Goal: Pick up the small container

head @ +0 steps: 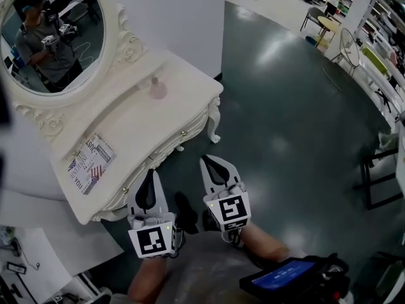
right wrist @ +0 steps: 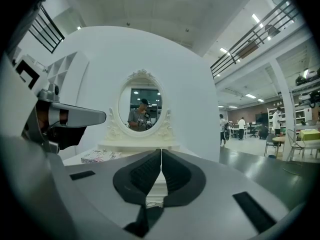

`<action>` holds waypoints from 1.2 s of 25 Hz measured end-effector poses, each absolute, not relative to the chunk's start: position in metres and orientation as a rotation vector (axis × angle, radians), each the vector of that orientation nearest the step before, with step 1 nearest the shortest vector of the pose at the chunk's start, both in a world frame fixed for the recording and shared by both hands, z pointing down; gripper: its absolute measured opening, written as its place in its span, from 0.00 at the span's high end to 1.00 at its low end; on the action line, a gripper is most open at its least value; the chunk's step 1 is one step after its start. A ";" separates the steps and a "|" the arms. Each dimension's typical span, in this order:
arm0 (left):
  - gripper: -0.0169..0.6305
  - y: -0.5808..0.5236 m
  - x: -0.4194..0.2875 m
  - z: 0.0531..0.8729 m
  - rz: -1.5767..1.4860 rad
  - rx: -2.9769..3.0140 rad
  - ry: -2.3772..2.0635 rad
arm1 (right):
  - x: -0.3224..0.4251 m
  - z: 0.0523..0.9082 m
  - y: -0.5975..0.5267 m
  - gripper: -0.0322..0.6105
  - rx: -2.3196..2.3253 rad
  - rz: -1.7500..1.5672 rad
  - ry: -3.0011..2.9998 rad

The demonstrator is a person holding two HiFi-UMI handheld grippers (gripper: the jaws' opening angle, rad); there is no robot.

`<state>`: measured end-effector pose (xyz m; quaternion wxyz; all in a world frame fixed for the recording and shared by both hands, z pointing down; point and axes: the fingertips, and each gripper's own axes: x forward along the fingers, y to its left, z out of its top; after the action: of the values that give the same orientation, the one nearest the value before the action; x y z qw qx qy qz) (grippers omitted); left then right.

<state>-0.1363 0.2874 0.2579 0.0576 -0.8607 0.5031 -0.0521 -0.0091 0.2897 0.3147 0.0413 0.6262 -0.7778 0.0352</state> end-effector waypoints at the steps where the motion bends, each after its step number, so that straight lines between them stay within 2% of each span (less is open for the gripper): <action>1: 0.95 0.282 -0.135 0.260 -0.164 -2.611 1.533 | -0.007 0.317 0.285 0.93 1.916 0.110 -2.378; 20: 0.95 0.158 -0.120 0.293 -0.246 -2.697 1.513 | 0.008 0.344 0.168 0.93 1.923 0.197 -2.314; 30: 0.95 0.075 -0.125 0.277 -0.166 -2.715 1.464 | 0.000 0.324 0.085 0.93 1.958 0.123 -2.293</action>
<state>-0.1251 0.0747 0.2769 0.0263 -0.8787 0.4737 -0.0537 -0.0004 0.0846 0.3237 0.0619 0.6475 -0.7584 0.0408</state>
